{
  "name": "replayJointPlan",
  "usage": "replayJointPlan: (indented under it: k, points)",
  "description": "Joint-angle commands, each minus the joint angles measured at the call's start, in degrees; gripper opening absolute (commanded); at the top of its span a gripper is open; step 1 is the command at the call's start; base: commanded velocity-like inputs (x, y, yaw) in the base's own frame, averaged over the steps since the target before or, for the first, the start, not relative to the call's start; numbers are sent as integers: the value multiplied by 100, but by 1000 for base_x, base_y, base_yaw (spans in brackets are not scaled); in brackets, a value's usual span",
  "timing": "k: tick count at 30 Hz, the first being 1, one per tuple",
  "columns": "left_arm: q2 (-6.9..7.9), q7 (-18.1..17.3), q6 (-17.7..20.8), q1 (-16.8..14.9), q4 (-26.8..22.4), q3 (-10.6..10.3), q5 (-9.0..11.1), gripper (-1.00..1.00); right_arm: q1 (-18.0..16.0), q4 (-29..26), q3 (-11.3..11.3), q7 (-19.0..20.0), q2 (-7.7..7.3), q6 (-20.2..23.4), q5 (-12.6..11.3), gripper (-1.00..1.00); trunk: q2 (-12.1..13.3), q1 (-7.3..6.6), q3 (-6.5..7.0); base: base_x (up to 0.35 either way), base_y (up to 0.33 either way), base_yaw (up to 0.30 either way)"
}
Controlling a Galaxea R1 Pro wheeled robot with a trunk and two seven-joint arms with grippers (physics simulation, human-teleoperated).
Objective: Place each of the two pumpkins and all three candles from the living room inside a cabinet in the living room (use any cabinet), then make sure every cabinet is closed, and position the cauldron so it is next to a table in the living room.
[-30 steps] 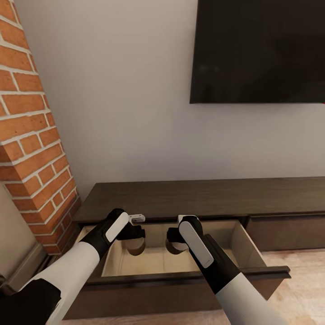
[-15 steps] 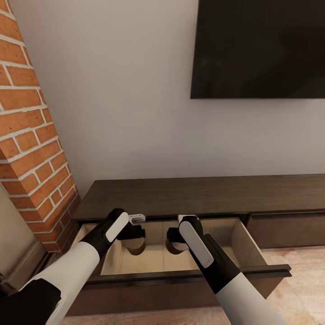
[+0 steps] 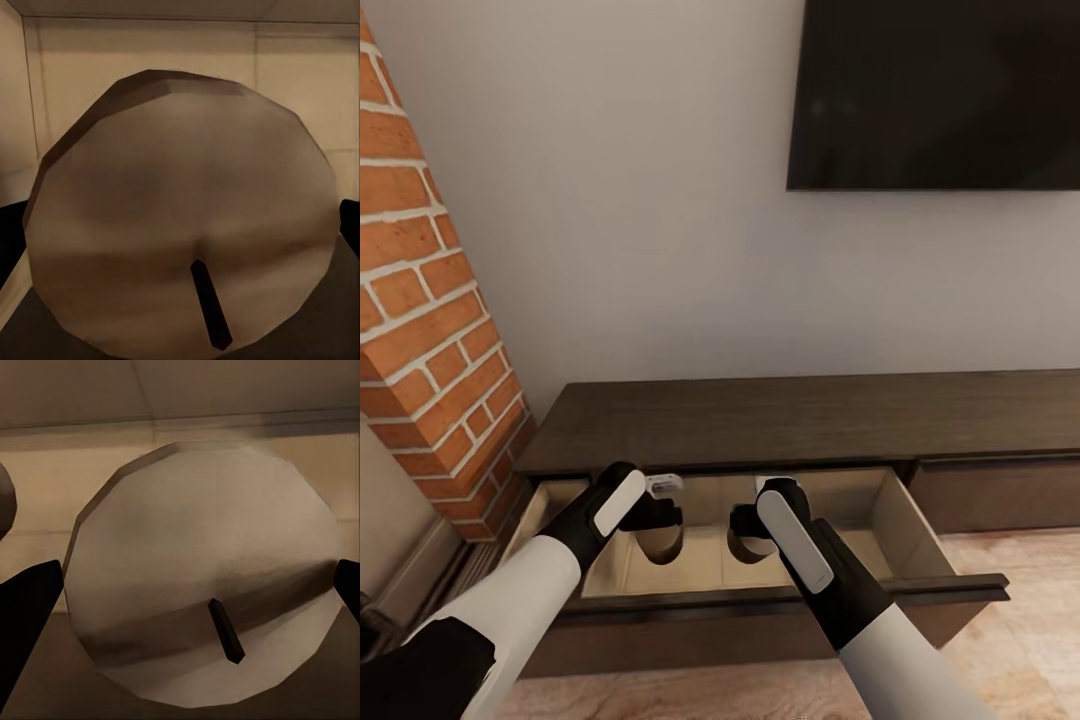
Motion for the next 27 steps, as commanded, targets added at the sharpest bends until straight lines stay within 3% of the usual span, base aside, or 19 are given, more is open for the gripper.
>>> replayJointPlan:
  k: [1, 7, 18, 27]
  points:
    - [3, 37, 2, -5, -7, -17, 51, -100, -6, -2, 7, -57, 0, 14, -44, -100, -5, 1, -28, 0, 0, 0]
    - [3, 29, -5, -5, -7, -24, 52, -100, -6, 56, 12, -54, -7, -191, -12, -100, -7, 6, -72, 0, 0, 0]
    - [-6, 18, -165, -5, -15, -25, 53, -100, -6, 284, 133, 267, -9, -502, 33, -100, -22, 34, -316, 0, 0, 0]
    - [-6, 16, -195, -5, -45, -25, 53, -100, -6, 301, 218, 298, -9, -698, 34, -100, -22, 34, -316, 0, 0, 0]
